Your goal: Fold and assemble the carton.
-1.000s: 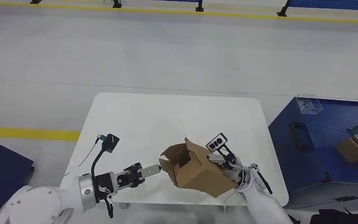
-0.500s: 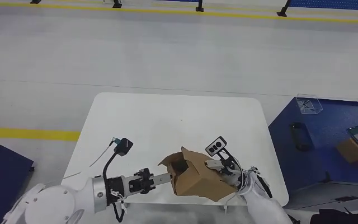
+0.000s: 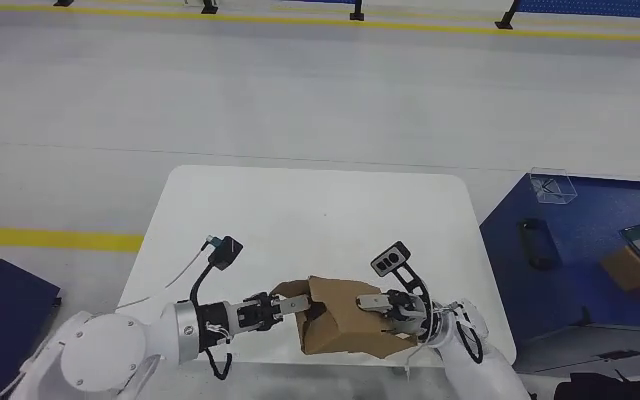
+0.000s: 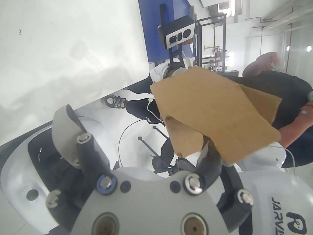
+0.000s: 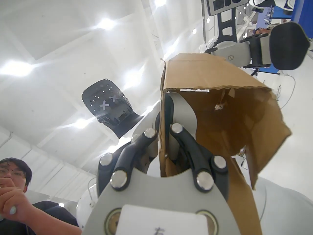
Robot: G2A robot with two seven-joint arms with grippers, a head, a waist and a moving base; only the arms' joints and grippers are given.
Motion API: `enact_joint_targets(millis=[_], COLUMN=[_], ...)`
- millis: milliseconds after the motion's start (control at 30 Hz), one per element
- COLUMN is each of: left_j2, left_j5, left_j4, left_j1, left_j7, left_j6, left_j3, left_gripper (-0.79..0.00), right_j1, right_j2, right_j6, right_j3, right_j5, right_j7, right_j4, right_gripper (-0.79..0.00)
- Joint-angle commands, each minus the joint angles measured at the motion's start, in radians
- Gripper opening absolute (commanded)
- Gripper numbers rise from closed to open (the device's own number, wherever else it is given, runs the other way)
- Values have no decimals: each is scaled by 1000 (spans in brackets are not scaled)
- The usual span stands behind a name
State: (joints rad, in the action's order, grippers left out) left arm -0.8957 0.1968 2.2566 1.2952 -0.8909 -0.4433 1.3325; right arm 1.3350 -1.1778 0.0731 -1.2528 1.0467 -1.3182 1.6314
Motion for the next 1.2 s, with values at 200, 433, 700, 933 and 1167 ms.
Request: enact_joint_targets(millis=[200,433,700,933,1167], left_j2=[8,11,9,5,2], left_j5=[81,93,-14,-66,-118], left_j4=[46,93,93,93,93], left_j1=[92,150,107,89,109], left_j7=[18,25,61,120,212], left_j6=[29,76,70,44,60], left_j3=[140,193,98,65,80], left_gripper=[0,0,0,0,0], right_j1=[-3,0,-3,-4,-9], right_j2=[3,3,1,1,0], right_j6=[67,85,85,163,325], right_j3=[-26,-17,0,-18,-40], right_j5=[-69,-106,-120,-151,-293], right_j7=[31,26,27,57,137], right_j4=[4,11,4,5,17], right_gripper=[-785,-785,-785,-785,-785])
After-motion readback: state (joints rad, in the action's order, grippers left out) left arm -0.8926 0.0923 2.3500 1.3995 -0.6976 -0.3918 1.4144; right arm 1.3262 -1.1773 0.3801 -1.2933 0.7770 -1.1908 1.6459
